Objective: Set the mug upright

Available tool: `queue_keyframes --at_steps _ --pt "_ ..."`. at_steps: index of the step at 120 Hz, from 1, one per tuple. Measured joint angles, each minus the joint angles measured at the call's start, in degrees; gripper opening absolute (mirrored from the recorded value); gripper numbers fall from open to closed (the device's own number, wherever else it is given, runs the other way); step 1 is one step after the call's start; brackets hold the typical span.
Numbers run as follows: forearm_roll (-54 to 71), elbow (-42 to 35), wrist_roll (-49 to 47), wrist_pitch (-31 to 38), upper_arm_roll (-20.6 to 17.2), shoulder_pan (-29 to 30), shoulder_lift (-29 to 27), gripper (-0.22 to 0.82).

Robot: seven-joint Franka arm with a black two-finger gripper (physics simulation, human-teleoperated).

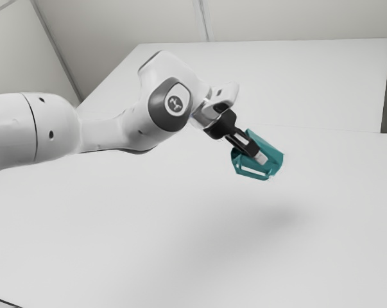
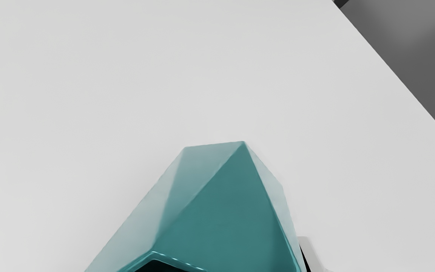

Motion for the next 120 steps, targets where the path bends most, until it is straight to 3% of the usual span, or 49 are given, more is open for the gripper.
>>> queue_keyframes --at_steps 23,47,74,120 --pt "20.45 -0.36 -8.16 -6.29 1.48 3.81 -2.42 -0.18" --pt "33.76 -0.65 -14.51 -11.0 2.19 6.21 -2.28 -0.18" --pt "41.2 -1.29 -19.44 -15.18 2.22 10.5 -2.18 -0.18" --pt "46.09 -9.99 -24.74 -18.23 2.03 13.3 -6.32 -0.18"
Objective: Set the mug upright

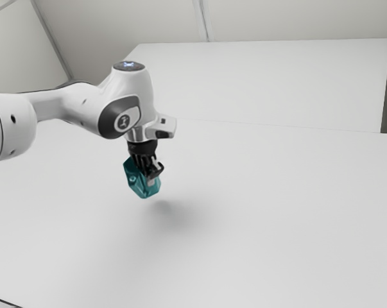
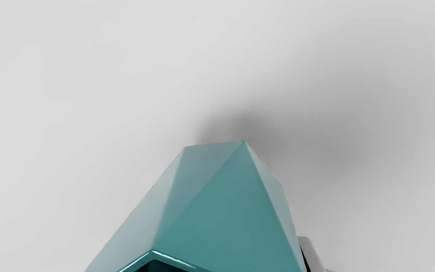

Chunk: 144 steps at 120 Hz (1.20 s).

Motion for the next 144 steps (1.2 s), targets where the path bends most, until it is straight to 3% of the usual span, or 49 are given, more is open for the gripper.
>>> queue_keyframes --at_steps 53,144 --pt "1.34 -0.61 -1.04 6.03 0.1 7.01 3.93 -0.18" --pt "-0.35 -0.53 -0.13 13.37 0.13 5.43 8.88 -0.18"
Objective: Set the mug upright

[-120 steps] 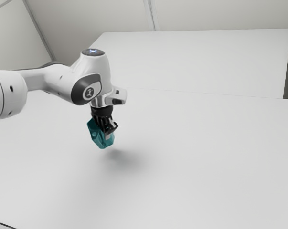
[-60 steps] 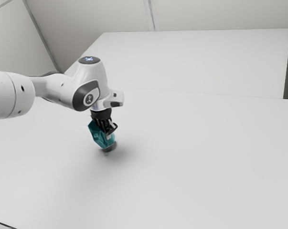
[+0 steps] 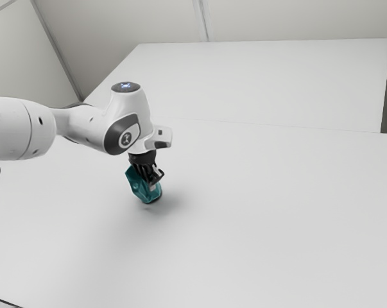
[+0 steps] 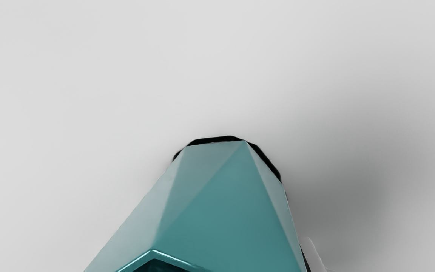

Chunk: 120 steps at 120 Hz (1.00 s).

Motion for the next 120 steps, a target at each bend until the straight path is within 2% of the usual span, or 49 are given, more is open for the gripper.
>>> queue_keyframes --at_steps 22,73,120 --pt "0.09 0.0 0.07 0.21 0.01 -0.02 0.21 -0.17" --pt "-0.4 0.33 1.25 0.15 0.02 -0.05 0.13 0.05" --pt "-0.18 1.24 2.27 0.14 0.02 -0.11 -0.11 0.16"
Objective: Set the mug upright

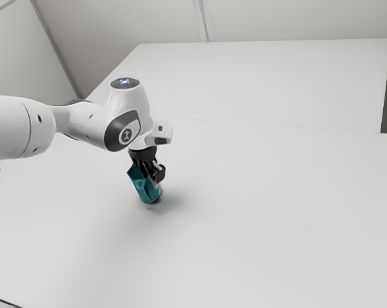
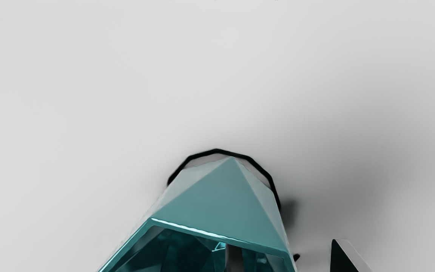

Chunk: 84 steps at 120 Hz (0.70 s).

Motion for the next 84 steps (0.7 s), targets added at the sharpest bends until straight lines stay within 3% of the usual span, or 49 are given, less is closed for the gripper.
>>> queue_keyframes --at_steps 67,84 --pt "-1.06 2.15 0.72 -0.04 -0.09 -1.02 -3.78 0.21" --pt "-1.64 6.45 0.74 -1.66 -0.43 -1.09 -3.95 0.22"
